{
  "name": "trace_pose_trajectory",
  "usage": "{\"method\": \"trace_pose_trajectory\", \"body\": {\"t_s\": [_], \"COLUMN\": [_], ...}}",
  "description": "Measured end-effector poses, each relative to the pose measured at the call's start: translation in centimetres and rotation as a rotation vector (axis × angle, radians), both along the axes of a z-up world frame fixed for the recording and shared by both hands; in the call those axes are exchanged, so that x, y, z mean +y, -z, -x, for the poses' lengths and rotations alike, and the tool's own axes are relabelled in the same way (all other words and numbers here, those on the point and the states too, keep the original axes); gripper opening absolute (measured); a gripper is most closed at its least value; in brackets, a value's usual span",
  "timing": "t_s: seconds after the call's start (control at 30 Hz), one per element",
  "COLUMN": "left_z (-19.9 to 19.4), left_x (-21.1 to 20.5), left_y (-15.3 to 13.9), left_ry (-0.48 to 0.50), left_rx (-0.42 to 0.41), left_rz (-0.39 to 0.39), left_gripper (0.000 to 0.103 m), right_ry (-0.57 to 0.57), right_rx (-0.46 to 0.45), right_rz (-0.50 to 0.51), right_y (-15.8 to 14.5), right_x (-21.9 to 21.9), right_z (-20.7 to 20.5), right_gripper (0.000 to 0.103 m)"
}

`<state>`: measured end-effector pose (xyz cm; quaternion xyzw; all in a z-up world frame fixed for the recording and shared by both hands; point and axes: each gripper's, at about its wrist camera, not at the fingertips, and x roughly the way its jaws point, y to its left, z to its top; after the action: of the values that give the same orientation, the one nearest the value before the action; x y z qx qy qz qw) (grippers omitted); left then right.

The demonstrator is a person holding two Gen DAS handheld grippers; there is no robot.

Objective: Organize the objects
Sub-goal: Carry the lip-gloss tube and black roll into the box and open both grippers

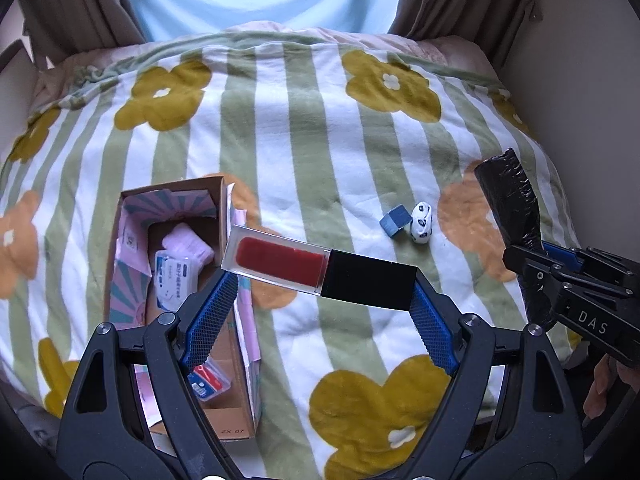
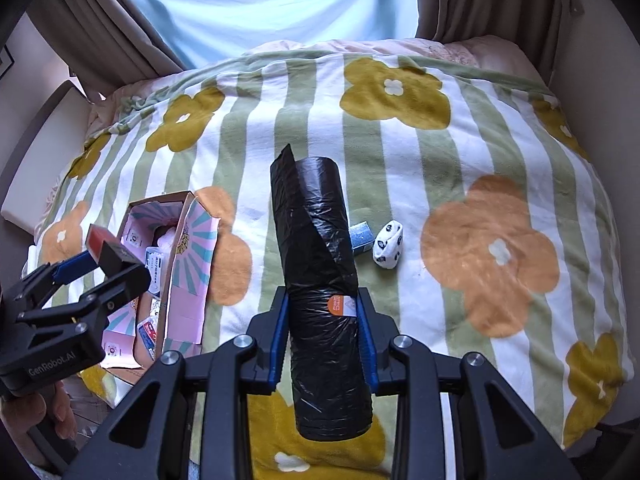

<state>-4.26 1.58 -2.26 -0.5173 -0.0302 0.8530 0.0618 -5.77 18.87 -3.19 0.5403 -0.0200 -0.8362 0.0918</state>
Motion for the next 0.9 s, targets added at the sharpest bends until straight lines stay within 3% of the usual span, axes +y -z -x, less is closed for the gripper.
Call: {"method": "trace_pose_trajectory", "body": {"t_s": [0.43, 0.9], "left_z": [-1.9, -5.2], "left_x": [-4.7, -13.7], "left_y": [-0.9, -0.9], "left_ry": [-0.129, -0.431], "left_rx": [0.021, 0.021], "left_rz": [-0.002, 0.012], "left_gripper": [0.082, 0.082], "right_ry": [-0.059, -0.333], "right_rx": [0.041, 0.068], "right_rz": [-0.014, 0.017], "right_y": [-1.6, -2.5], "right_x": [-2.9, -13.2], "right_z": [0.1, 3.5], "right_gripper": [0.029, 0.029]}}
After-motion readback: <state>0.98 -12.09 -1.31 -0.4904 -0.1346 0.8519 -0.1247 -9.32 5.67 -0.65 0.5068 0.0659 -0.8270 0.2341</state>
